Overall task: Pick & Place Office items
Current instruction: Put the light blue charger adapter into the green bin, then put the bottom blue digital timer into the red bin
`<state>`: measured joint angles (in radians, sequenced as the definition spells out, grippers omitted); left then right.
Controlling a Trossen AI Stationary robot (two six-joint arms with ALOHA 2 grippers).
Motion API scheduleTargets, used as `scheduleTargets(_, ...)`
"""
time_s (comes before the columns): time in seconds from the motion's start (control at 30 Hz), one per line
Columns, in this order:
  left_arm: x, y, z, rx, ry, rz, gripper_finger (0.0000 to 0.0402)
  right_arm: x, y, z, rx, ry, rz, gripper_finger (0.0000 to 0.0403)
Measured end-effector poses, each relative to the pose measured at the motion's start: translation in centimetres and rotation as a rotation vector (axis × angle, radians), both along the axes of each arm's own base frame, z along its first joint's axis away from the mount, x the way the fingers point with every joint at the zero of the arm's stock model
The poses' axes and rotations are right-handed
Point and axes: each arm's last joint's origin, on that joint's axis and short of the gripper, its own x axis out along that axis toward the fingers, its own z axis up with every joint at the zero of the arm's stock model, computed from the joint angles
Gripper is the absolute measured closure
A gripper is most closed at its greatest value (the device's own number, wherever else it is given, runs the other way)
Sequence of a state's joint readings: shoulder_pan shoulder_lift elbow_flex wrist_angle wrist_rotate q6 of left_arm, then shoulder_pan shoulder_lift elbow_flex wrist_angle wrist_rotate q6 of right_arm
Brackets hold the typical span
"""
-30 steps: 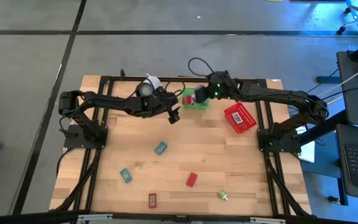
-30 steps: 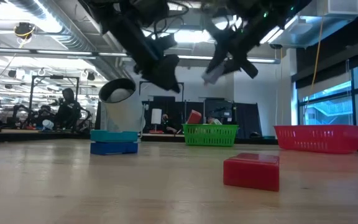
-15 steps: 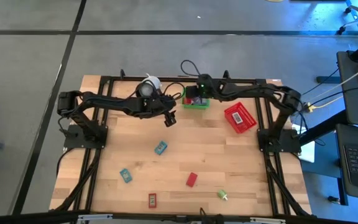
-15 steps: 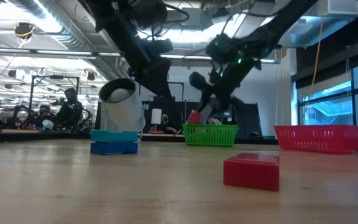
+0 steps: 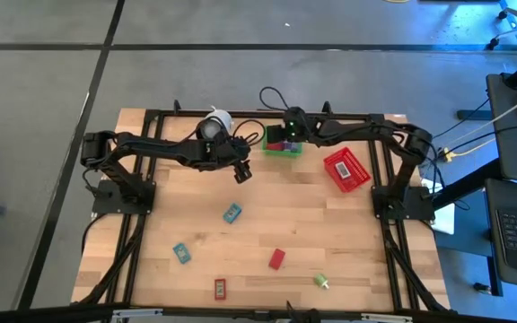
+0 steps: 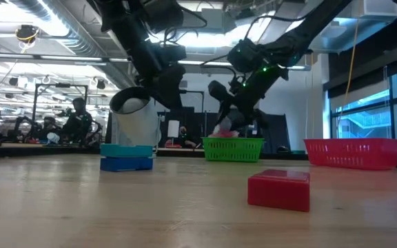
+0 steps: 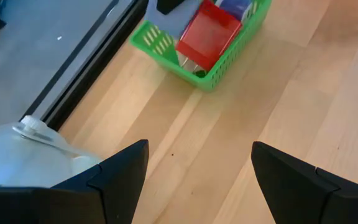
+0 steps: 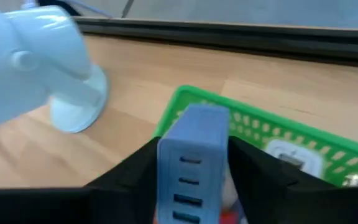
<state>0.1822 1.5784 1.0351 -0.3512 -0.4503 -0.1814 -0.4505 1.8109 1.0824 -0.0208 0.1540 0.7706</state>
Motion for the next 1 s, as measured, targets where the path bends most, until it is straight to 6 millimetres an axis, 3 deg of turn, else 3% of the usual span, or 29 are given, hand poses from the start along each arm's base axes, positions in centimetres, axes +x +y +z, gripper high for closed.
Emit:
scheduleTargets(0.23, -0.2, -0.3, -0.2, -0.042, 0.026, -0.025, 0.0121, -0.7, 0.5, 2.5, -0.003, -0.048, 0.036, 0.0151)
scheduleTargets(0.43, -1.4, -0.7, 0.1, -0.133, 0.062, 0.012, 0.0121, -2.1, 1.3, 5.1, -0.02, -0.051, 0.058, 0.0115)
scheduleTargets(0.73, -4.1, -1.9, 0.6, -0.368, 0.161, 0.084, 0.0121, -3.6, 5.0, 10.1, -0.079, -0.135, 0.193, 0.0112)
scheduleTargets(1.0, -6.2, -6.4, 0.0, -0.486, 0.413, 0.078, 0.0121, -4.1, 8.2, 12.4, -0.167, -0.178, 0.287, 0.0115)
